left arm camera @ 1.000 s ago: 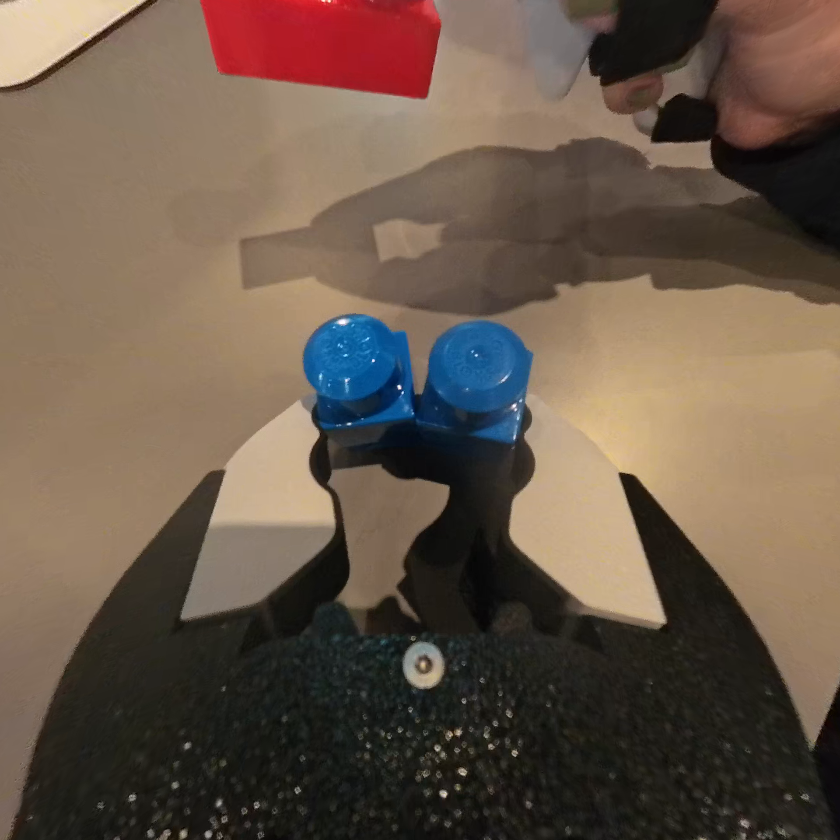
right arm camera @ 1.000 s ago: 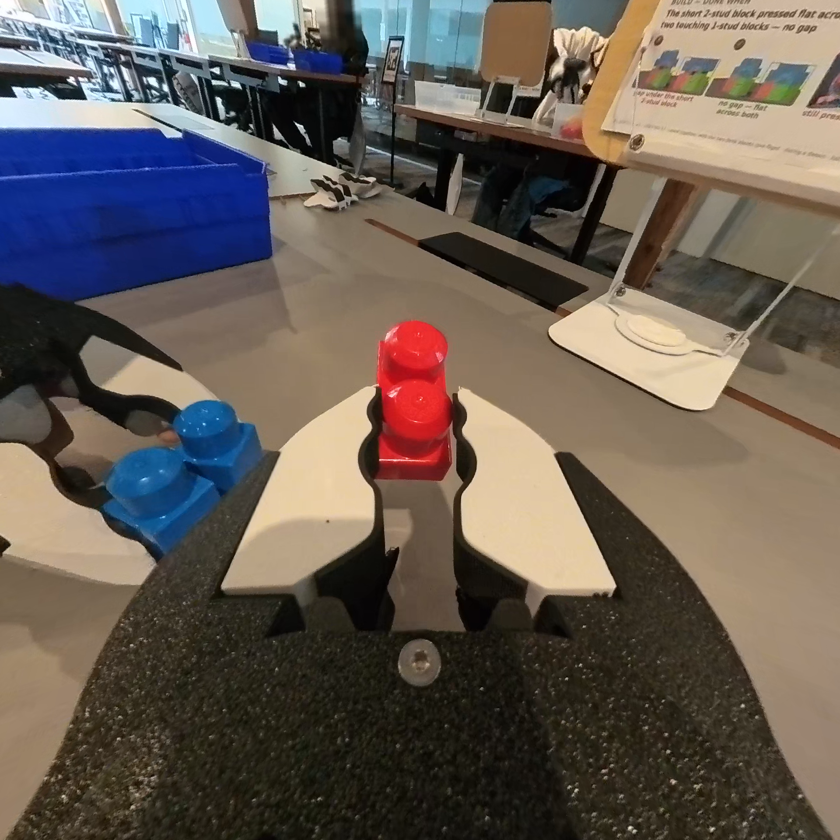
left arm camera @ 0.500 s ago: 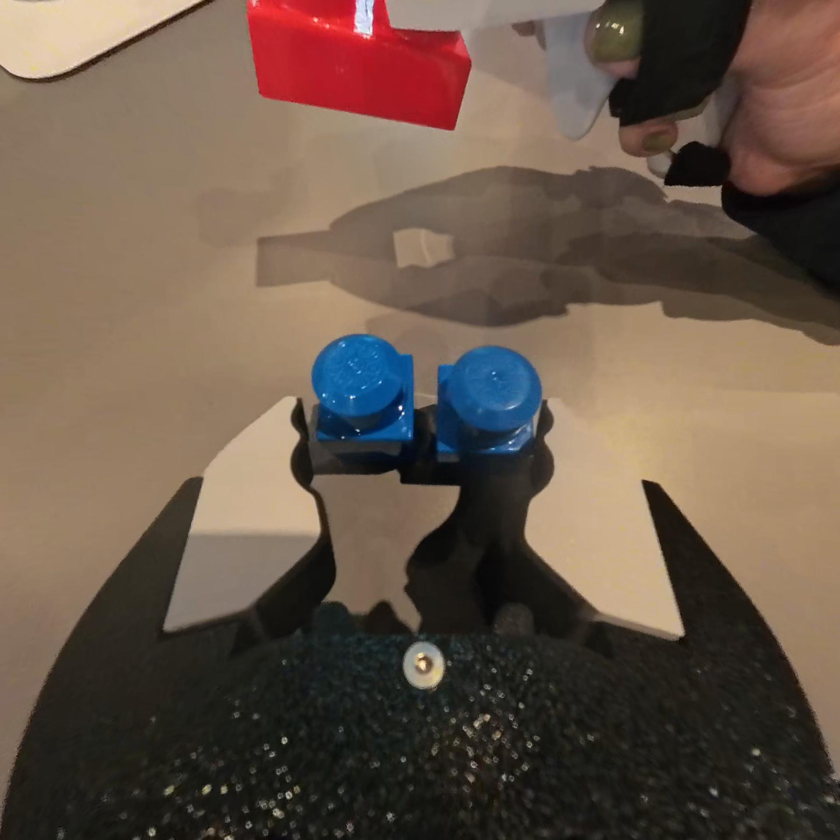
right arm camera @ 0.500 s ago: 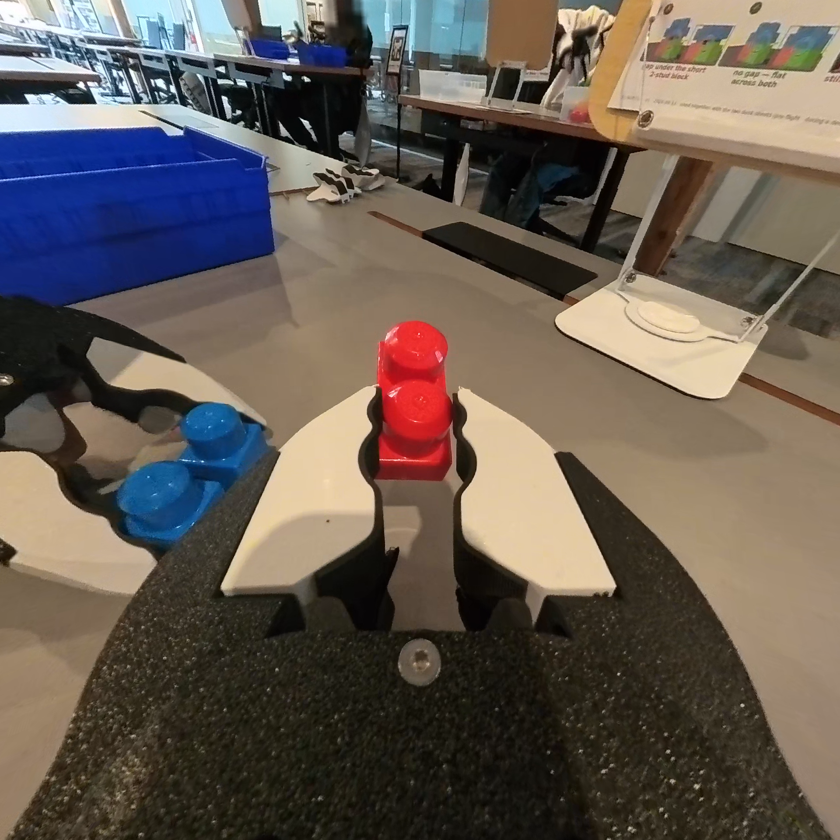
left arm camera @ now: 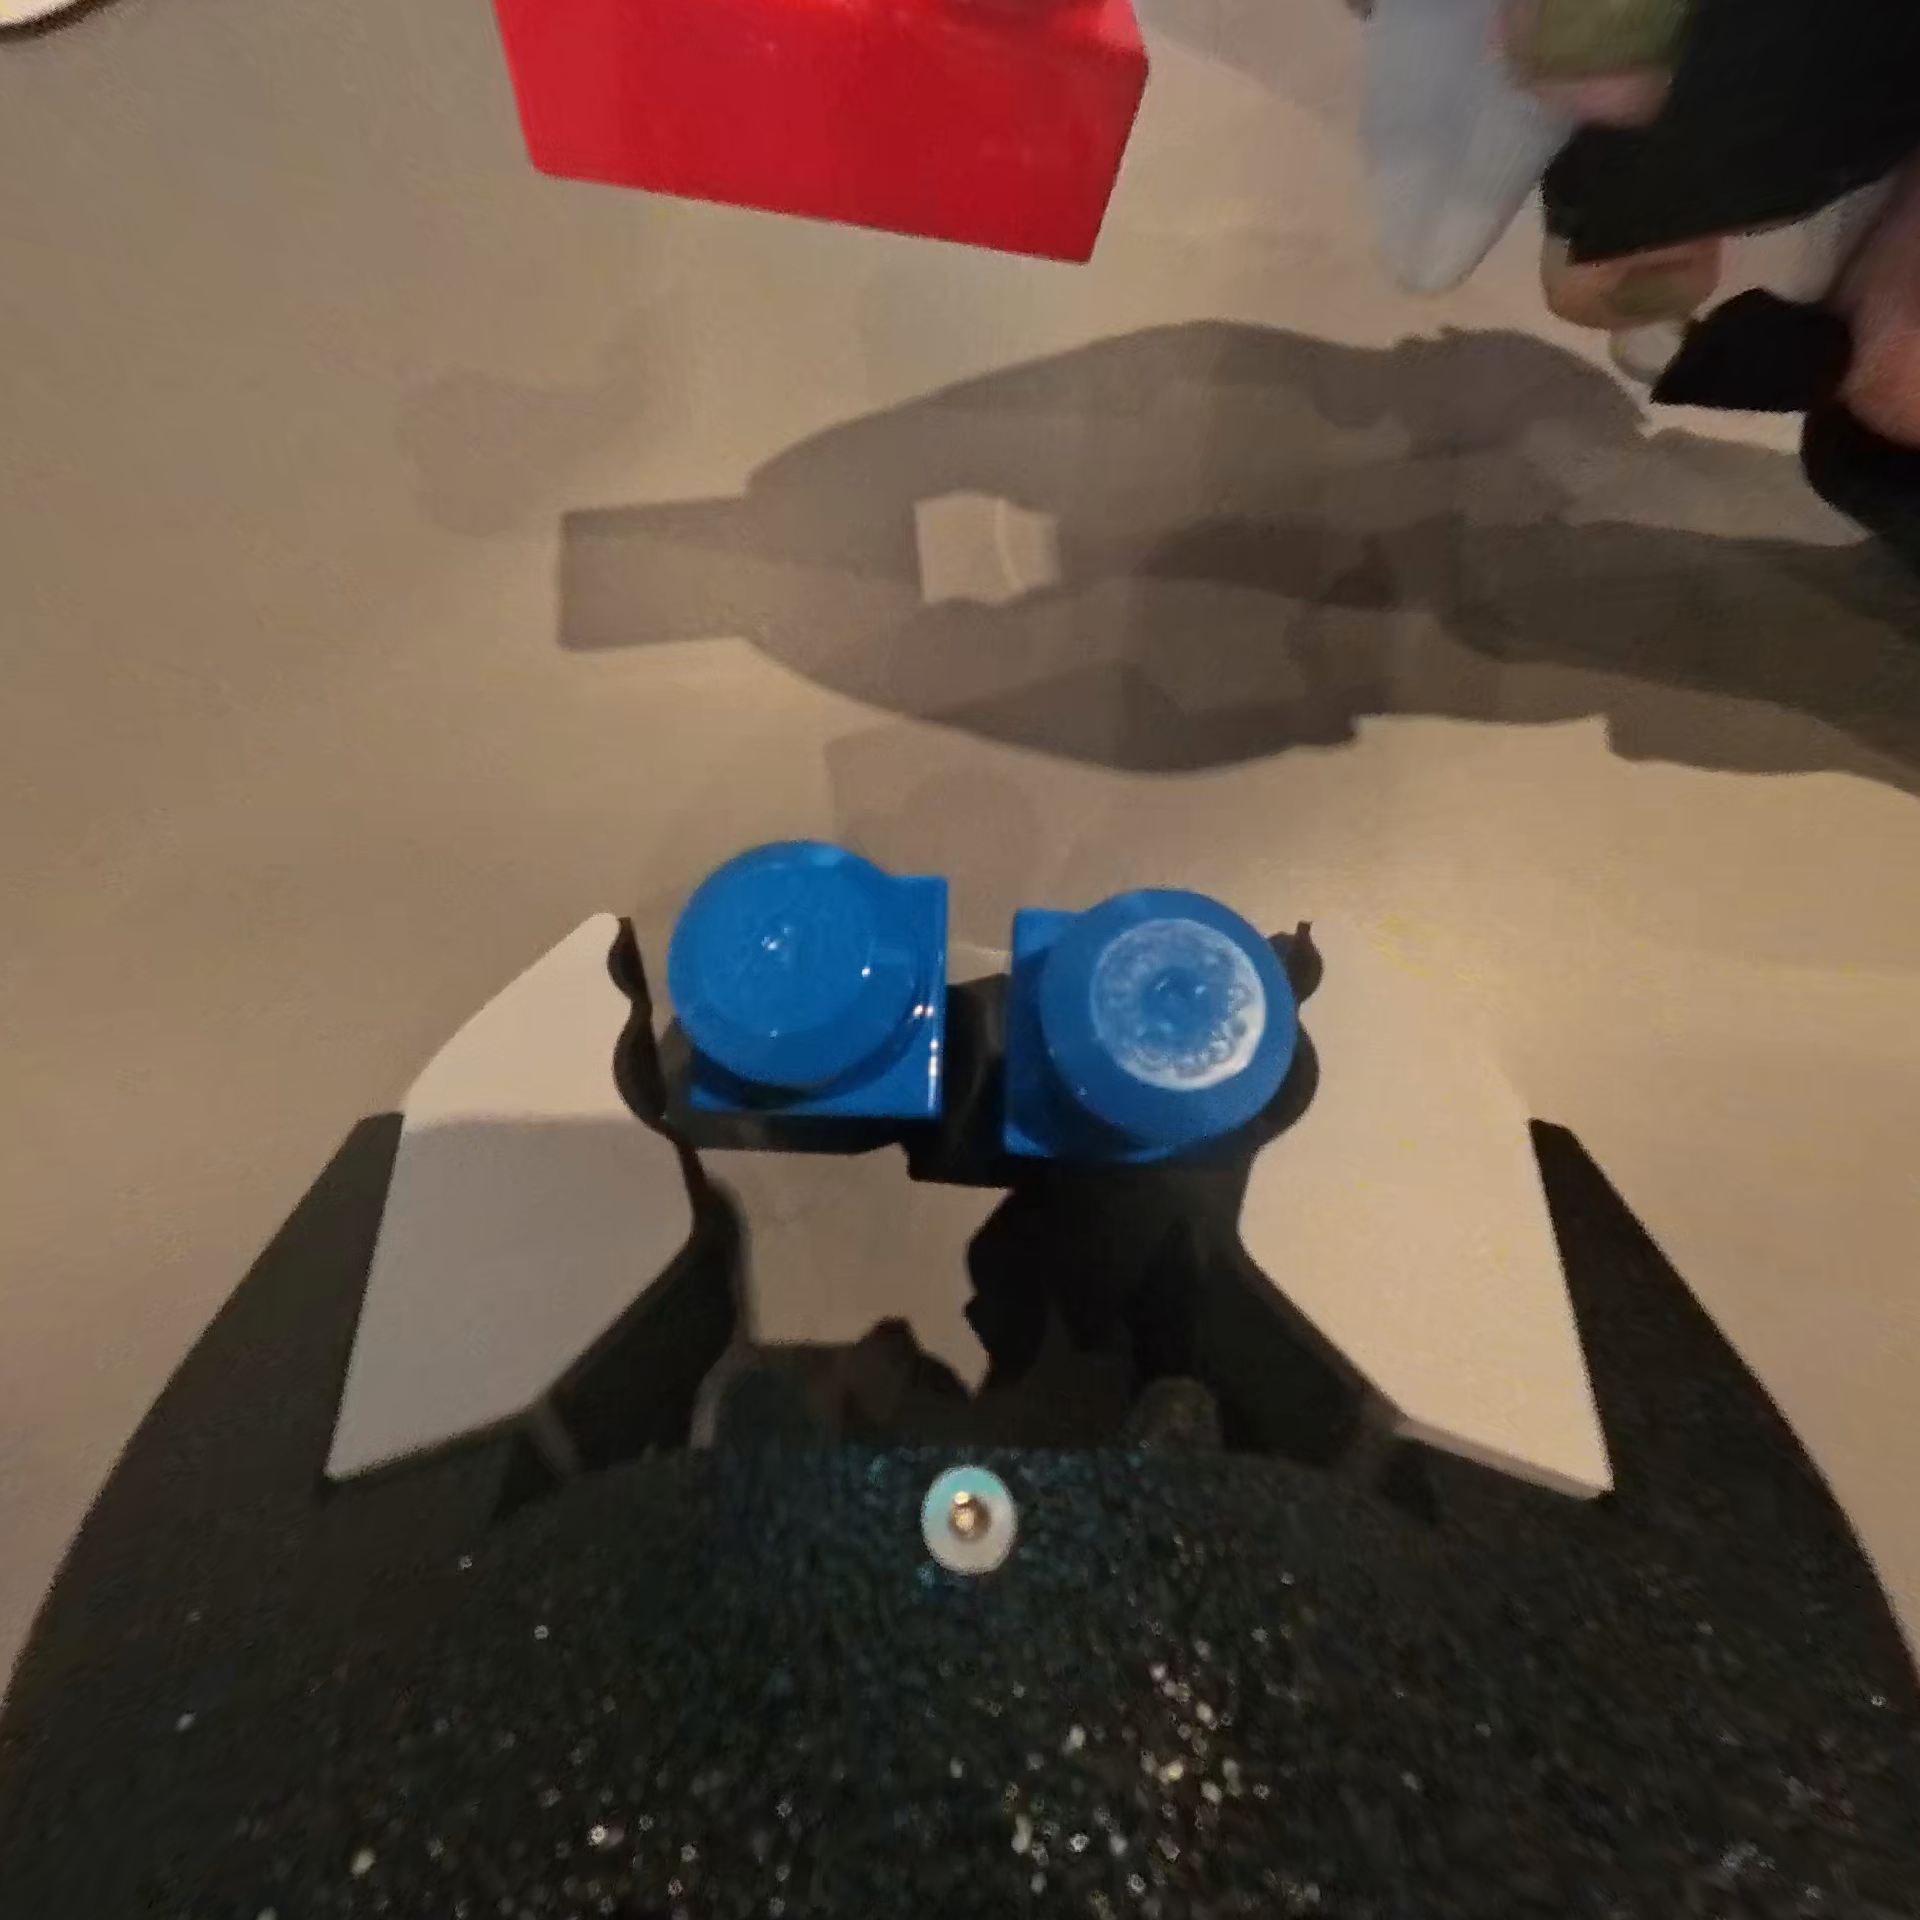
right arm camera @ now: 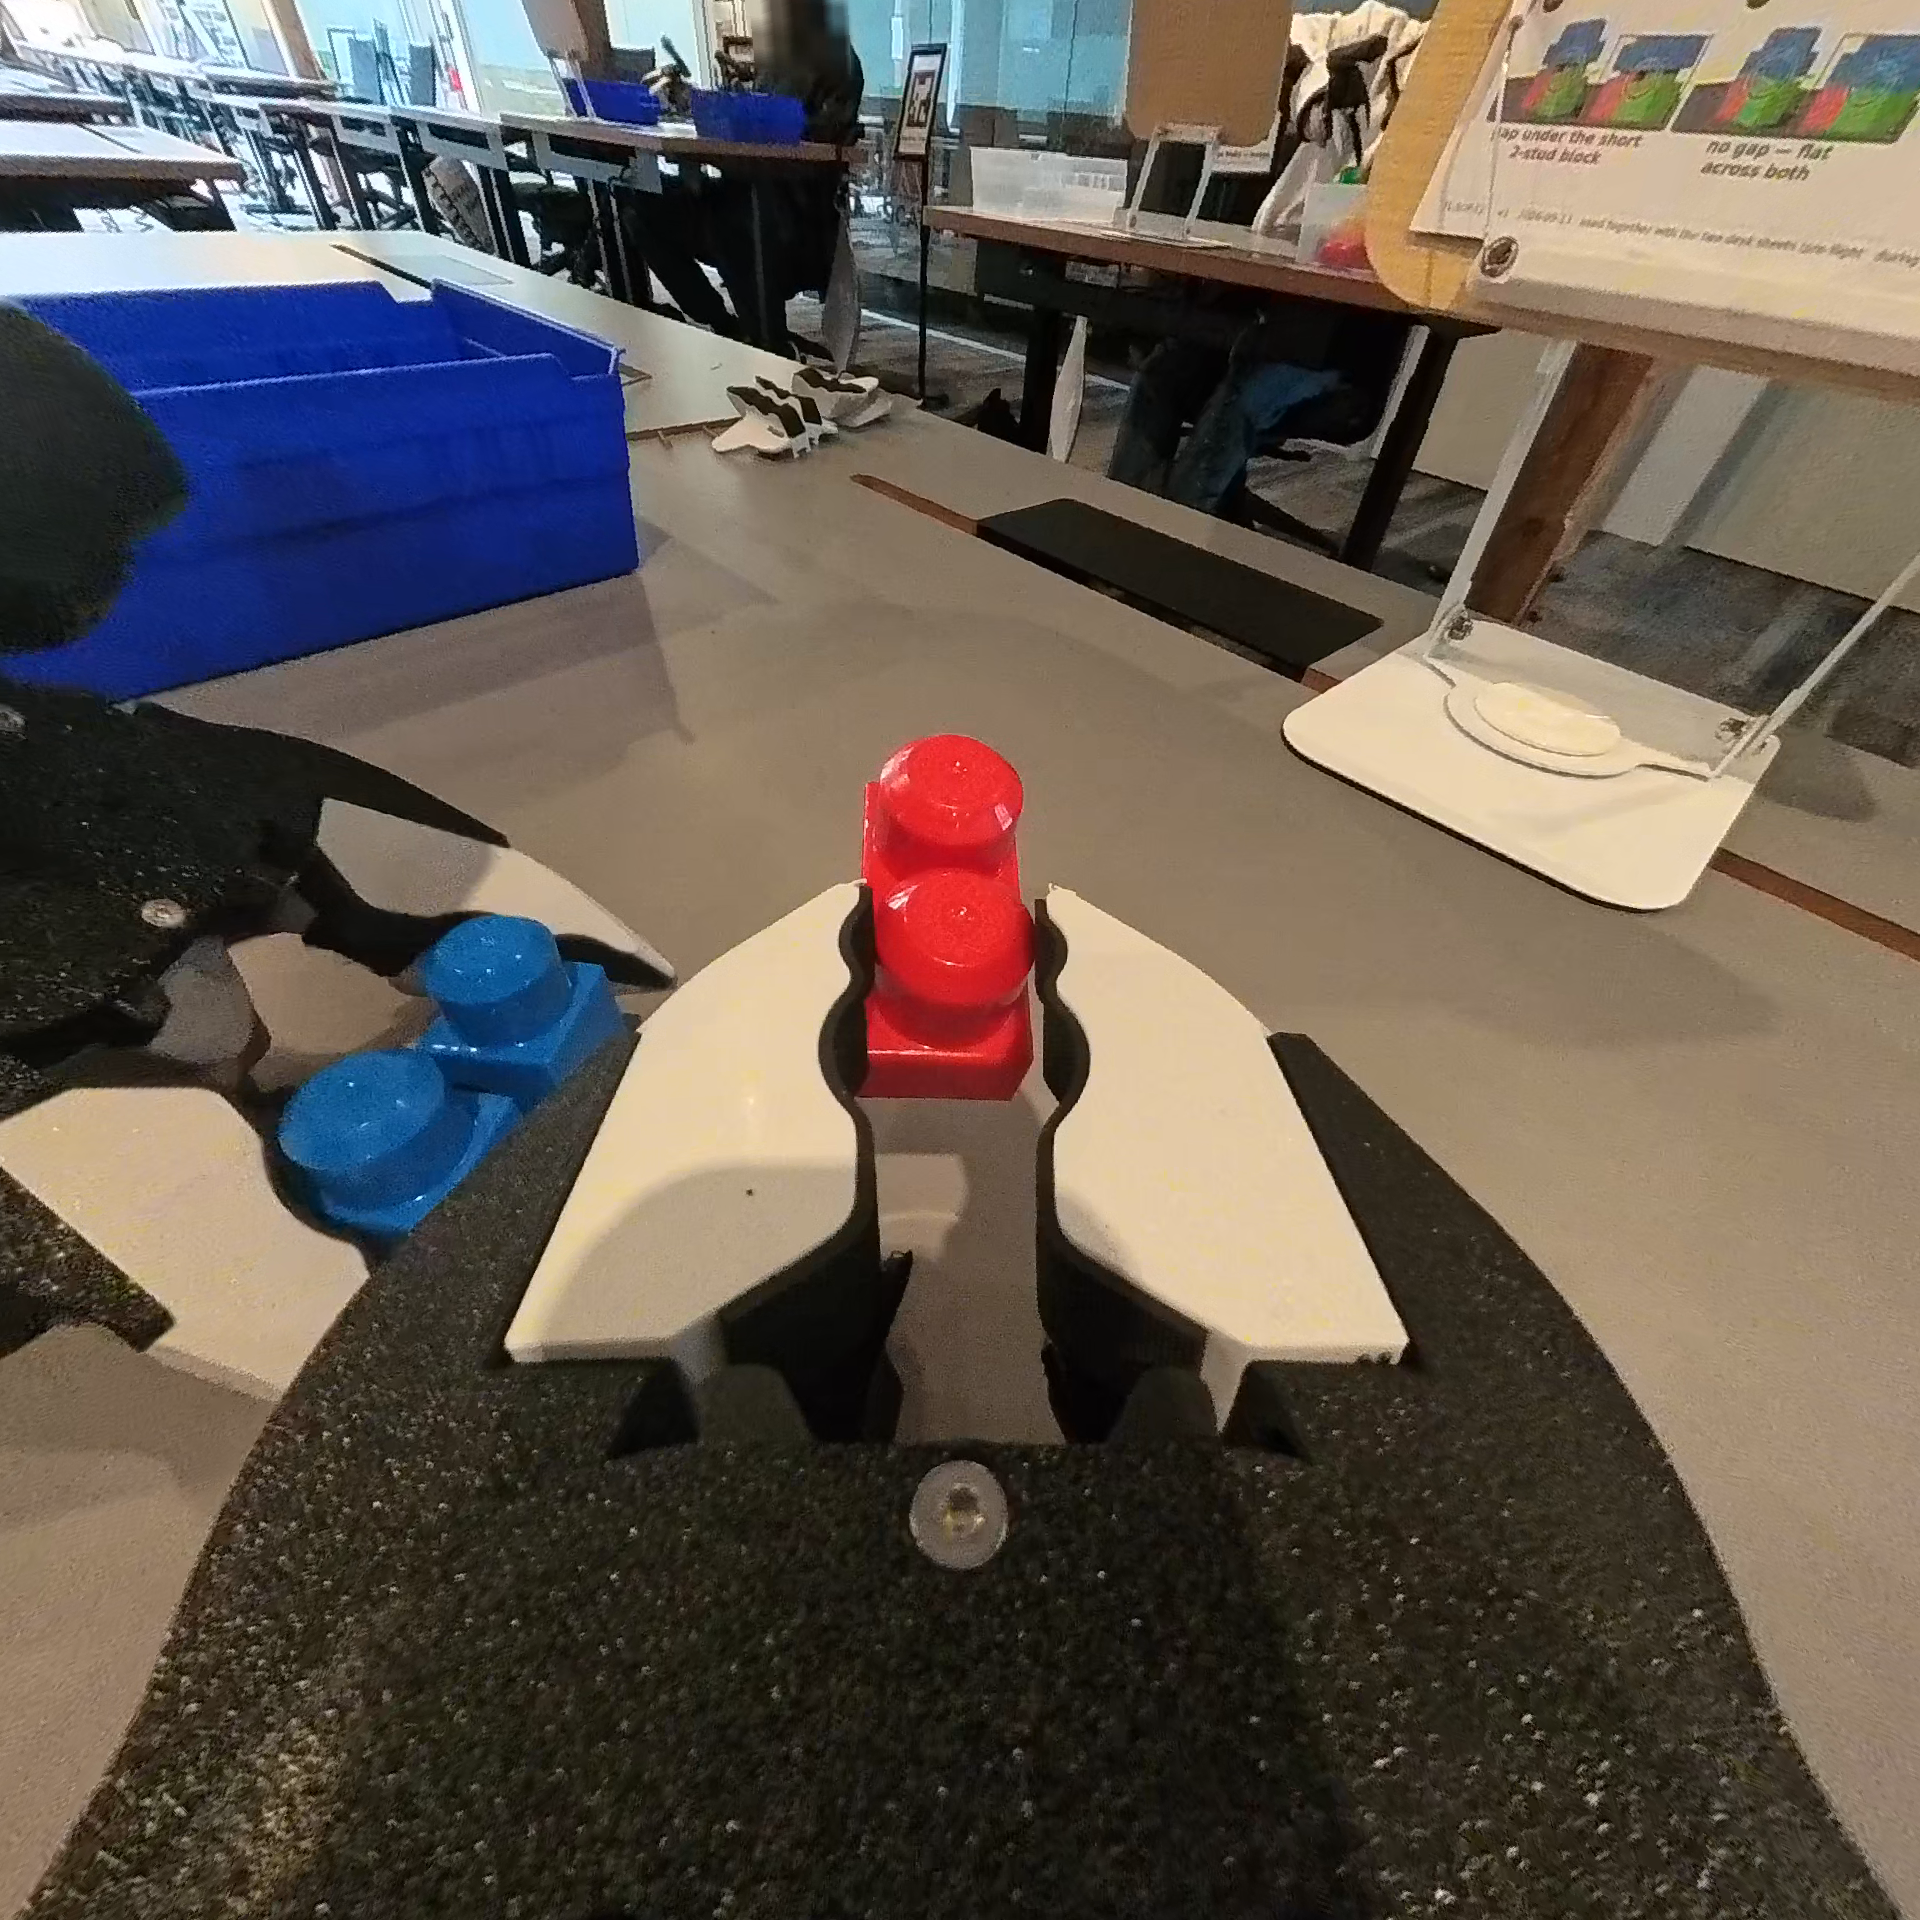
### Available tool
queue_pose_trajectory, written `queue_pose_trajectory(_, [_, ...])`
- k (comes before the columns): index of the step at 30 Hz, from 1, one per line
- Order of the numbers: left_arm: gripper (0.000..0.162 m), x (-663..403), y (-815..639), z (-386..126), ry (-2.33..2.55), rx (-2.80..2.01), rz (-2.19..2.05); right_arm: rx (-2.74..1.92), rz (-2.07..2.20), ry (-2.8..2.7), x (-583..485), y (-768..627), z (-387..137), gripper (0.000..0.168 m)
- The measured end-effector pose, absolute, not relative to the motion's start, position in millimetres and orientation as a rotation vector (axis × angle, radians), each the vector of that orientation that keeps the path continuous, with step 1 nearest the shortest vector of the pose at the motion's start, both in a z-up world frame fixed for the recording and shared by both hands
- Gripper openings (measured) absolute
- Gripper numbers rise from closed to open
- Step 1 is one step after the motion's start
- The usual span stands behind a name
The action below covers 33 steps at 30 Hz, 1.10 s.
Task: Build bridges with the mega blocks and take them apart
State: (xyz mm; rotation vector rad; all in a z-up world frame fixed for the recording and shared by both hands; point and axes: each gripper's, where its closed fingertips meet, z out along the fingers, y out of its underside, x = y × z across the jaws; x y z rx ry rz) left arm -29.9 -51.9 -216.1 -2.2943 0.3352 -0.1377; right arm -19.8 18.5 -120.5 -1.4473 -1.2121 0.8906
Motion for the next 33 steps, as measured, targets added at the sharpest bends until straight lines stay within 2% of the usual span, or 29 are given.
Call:
queue_pose_trajectory(7, [0.107, -29.9, -51.3, -215.0, 0.337, -2.286, -0.128, -1.449, 0.893, -1.214, -20.7, 17.4, -120.7, 0.029])
queue_pose_trajectory(11, [0.089, -28.1, -51.6, -214.1, 0.344, -2.281, -0.157, -1.445, 0.894, -1.217, -21.1, 17.4, -121.1, 0.029])
queue_pose_trajectory(33, [0.089, -37.0, -25.5, -202.7, 0.214, -2.239, -0.115, -1.403, 1.005, -1.316, -25.6, -34.2, -100.0, 0.029])
